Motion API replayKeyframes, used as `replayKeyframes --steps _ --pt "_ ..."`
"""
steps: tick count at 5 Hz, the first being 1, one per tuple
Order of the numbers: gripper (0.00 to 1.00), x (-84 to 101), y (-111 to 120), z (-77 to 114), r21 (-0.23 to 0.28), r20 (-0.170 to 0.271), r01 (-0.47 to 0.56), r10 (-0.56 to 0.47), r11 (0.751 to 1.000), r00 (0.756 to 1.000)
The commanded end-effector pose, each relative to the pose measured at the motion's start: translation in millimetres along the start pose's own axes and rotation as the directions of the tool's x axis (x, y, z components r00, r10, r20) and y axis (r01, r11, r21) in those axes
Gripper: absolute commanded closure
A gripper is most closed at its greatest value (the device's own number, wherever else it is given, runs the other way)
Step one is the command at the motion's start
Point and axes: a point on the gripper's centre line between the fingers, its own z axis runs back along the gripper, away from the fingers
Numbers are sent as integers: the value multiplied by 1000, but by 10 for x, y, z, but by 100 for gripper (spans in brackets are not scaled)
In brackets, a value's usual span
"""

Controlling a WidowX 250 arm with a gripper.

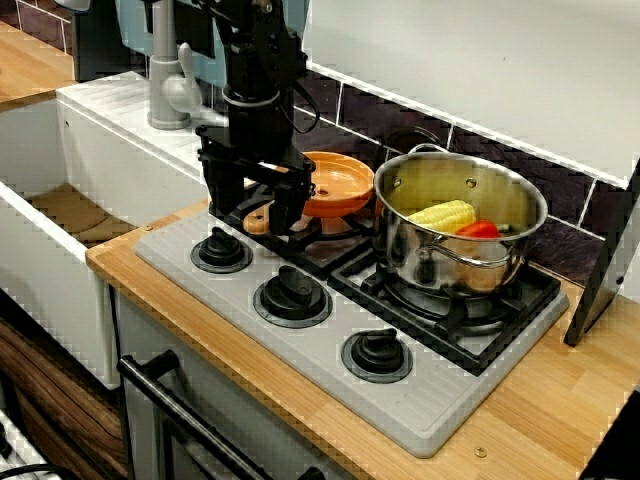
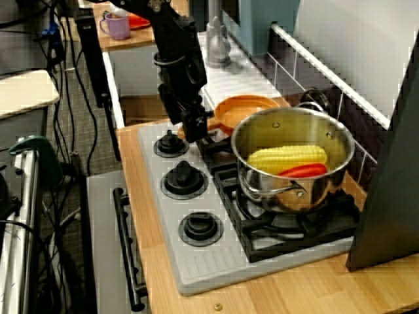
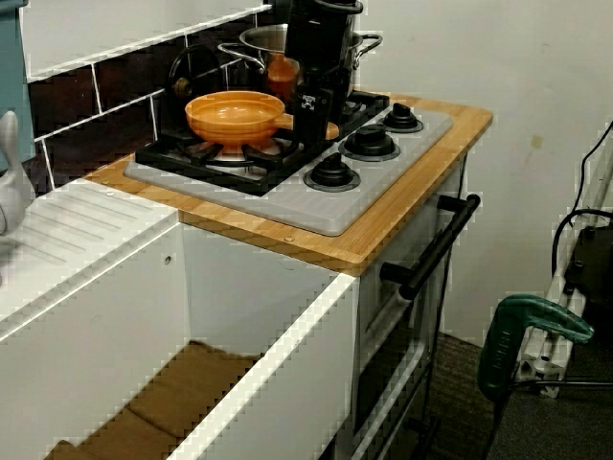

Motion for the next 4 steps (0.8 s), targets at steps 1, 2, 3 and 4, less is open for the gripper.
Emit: replayKeyframes --steps 1,2,3,4 --pt "0 132 -10 55 -12 35 -10 10 1000 999" --pt "0 159 -3 47 -13 28 -15 16 1000 999" --pt "100 179 20 46 -18 25 -29 29 999 999" --pt "100 182 57 93 -23 25 -36 37 999 999"
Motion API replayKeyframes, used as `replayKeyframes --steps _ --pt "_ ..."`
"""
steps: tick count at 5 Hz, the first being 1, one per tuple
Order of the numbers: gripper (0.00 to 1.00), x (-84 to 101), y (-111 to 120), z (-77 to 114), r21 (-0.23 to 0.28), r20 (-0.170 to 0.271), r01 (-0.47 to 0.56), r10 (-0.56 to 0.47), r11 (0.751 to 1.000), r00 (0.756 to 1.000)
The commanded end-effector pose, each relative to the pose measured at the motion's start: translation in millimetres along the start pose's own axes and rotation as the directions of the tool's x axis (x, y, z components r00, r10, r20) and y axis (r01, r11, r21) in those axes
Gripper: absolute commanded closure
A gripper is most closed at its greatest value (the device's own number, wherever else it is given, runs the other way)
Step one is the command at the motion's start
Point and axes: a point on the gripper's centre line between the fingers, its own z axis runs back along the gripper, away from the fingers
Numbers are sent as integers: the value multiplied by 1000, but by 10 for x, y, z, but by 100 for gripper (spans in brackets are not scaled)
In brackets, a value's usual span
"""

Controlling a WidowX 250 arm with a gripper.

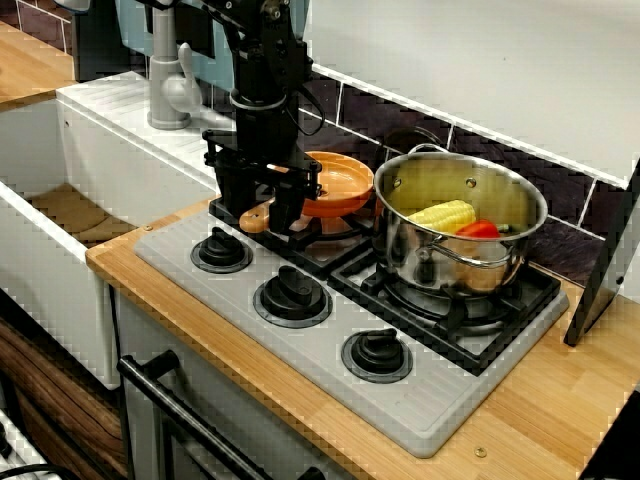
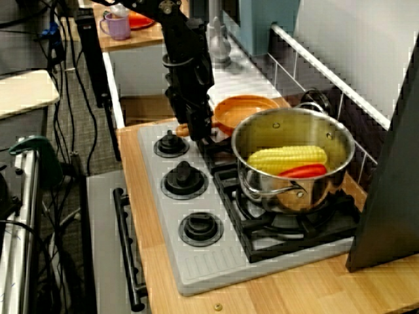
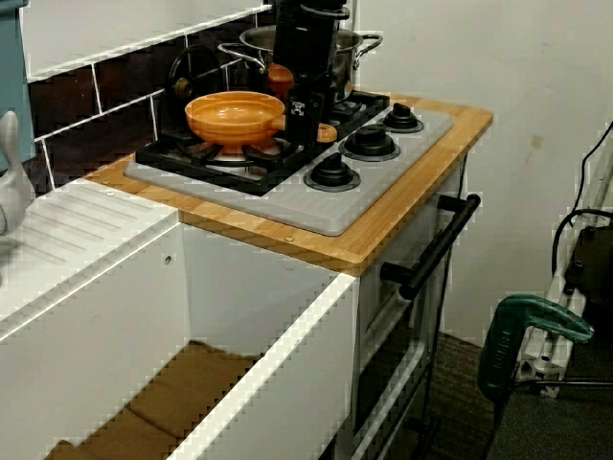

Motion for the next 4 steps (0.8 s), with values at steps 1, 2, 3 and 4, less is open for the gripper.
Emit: replayKeyframes --steps 1,2,3,4 --pt "100 91 105 228 -23 38 -24 25 999 999" --pt "100 71 181 324 -34 39 -39 41 999 998" --pt "100 39 257 487 -52 45 -48 50 998 998" --pt "100 -16 318 719 -82 59 -41 46 996 997"
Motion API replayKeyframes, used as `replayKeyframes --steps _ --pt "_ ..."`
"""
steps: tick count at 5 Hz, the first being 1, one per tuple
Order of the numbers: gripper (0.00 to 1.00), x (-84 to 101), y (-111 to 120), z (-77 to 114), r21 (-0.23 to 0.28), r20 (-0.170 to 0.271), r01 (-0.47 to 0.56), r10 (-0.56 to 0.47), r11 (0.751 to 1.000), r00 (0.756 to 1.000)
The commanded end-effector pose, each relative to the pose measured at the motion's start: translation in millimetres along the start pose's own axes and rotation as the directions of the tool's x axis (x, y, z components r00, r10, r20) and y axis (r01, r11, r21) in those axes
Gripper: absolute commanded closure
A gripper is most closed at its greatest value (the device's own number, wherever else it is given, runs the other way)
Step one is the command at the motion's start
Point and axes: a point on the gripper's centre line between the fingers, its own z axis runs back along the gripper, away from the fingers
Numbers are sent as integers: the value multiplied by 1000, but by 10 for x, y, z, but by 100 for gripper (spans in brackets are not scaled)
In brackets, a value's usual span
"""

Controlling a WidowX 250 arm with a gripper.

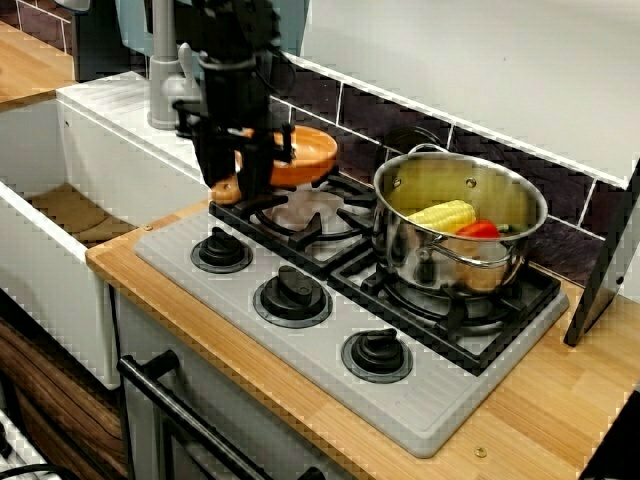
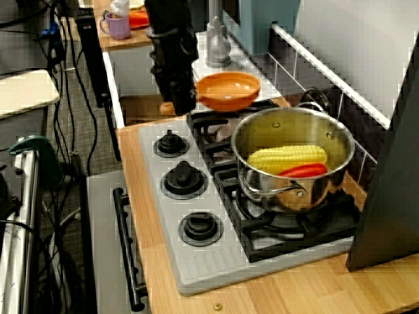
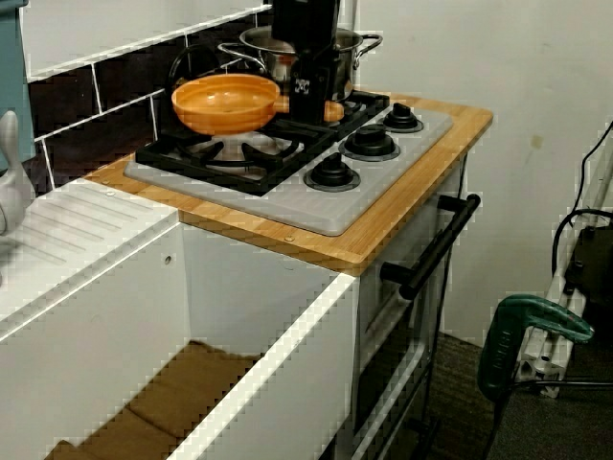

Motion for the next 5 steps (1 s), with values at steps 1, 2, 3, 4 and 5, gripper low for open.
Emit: replayKeyframes --steps 1,2,3,4,5 --pt "100 -28 97 541 -44 82 24 -20 999 996" --pt "100 -46 88 694 -48 97 32 -27 998 995" --pt "100 -54 100 805 -63 98 36 -30 997 995" --pt "100 -80 95 872 -66 111 44 -37 997 993" --pt "100 -136 21 928 -44 139 68 -61 997 988"
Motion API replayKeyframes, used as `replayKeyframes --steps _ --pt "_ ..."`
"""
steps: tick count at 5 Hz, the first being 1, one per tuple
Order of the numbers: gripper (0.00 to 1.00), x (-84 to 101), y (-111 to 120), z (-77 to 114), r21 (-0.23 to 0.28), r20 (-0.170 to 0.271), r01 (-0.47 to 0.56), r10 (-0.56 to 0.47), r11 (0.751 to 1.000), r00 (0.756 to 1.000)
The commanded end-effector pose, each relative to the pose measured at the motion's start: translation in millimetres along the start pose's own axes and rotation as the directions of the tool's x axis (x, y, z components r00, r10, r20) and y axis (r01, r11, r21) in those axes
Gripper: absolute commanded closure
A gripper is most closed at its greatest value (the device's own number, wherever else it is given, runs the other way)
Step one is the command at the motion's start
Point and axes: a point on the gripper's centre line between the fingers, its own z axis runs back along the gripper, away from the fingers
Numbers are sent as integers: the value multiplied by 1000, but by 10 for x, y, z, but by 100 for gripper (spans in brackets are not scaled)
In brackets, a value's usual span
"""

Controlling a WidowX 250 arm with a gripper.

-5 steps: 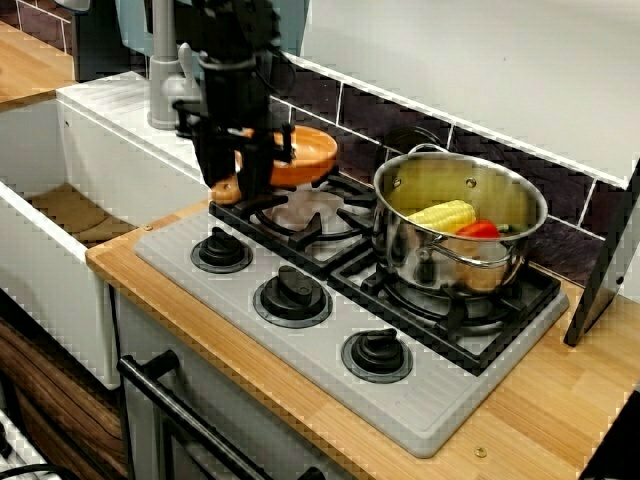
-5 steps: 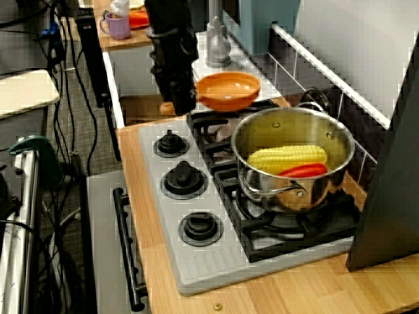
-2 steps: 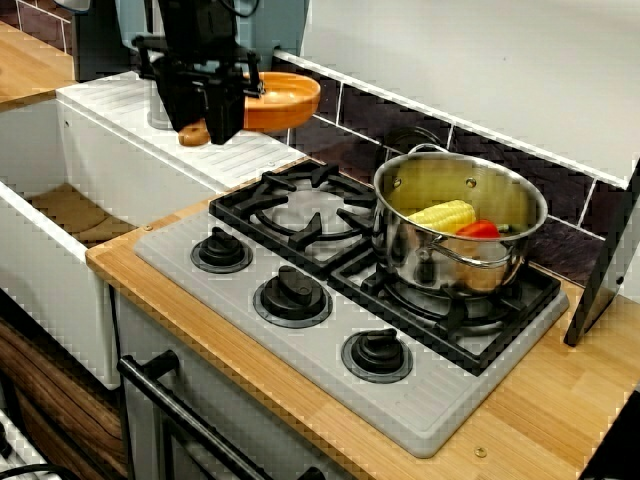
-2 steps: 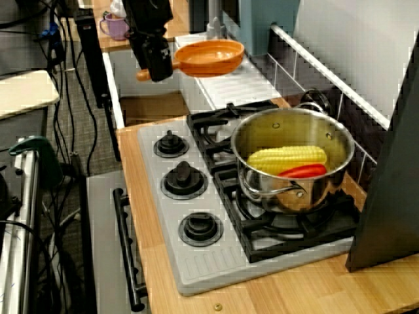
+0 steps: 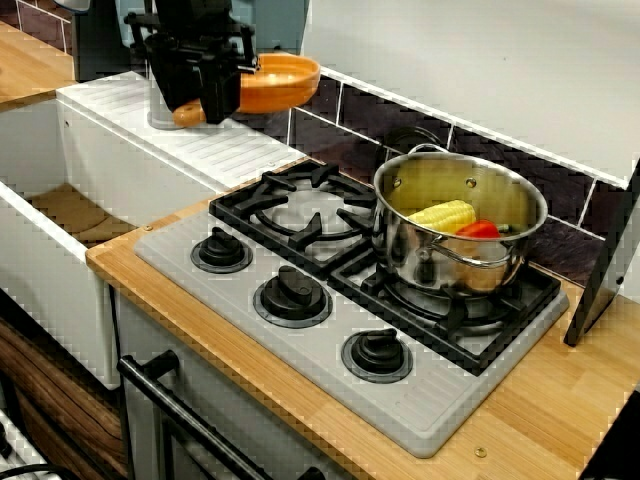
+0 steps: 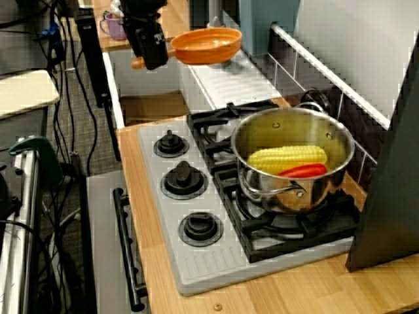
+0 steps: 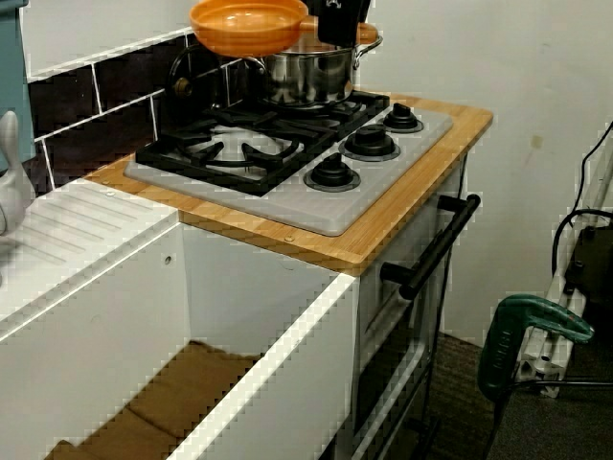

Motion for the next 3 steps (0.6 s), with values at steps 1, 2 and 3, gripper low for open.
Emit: replayKeyframes --steps 1,2,3 --pt "100 10 -191 311 61 106 69 -75 996 992" --pt "100 29 -221 397 61 115 86 -93 994 989" --pt "100 63 -248 446 140 169 69 -92 988 981"
